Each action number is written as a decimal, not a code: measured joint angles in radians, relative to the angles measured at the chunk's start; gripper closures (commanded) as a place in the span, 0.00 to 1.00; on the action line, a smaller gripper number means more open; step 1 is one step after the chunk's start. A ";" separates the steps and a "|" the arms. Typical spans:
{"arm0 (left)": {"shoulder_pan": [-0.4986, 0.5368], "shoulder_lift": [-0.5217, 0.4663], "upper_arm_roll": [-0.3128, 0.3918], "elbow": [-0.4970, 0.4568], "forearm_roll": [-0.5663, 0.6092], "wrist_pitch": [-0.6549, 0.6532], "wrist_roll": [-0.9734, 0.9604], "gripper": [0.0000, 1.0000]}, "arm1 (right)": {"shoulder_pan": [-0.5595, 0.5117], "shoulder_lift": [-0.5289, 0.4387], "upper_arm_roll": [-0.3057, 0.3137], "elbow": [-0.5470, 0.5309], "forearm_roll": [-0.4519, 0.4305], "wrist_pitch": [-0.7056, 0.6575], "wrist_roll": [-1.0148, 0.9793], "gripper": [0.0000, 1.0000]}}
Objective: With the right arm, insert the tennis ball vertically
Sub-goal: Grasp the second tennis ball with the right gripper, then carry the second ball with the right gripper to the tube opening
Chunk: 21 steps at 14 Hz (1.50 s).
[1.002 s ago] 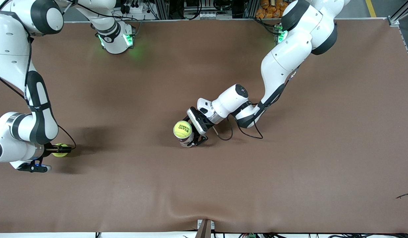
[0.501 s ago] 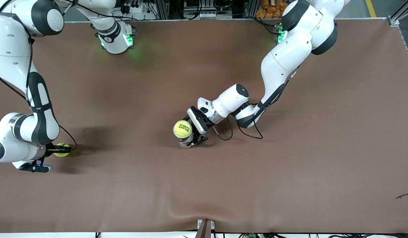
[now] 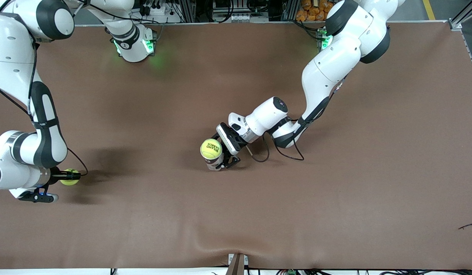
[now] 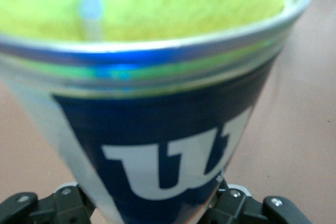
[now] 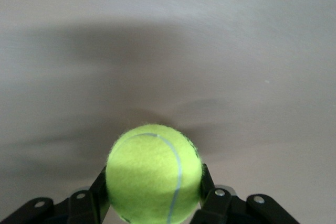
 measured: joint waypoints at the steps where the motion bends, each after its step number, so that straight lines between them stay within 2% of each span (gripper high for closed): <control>1: 0.000 0.000 0.000 0.000 0.000 0.001 0.000 0.18 | 0.001 -0.017 0.028 0.007 0.000 -0.025 0.000 0.60; 3: 0.000 0.000 0.000 0.001 0.000 0.006 0.000 0.18 | 0.003 -0.057 0.081 0.020 0.001 -0.075 0.002 0.60; 5: -0.001 0.000 0.000 0.001 0.000 0.010 0.000 0.18 | 0.004 -0.099 0.154 0.025 0.039 -0.113 0.065 0.60; 8: -0.001 0.000 0.000 0.001 0.000 0.012 0.000 0.18 | 0.029 -0.147 0.256 0.025 0.118 -0.176 0.263 0.60; 15: -0.001 0.000 0.000 0.001 0.000 0.013 0.000 0.18 | 0.064 -0.193 0.549 0.025 0.135 -0.206 0.809 0.60; 17: -0.001 0.000 0.000 0.001 0.000 0.013 0.000 0.18 | 0.112 -0.195 0.577 0.028 0.135 -0.165 0.957 0.60; 21: -0.002 0.000 0.000 0.001 0.000 0.013 0.000 0.18 | 0.236 -0.196 0.581 0.051 0.135 -0.091 1.212 0.61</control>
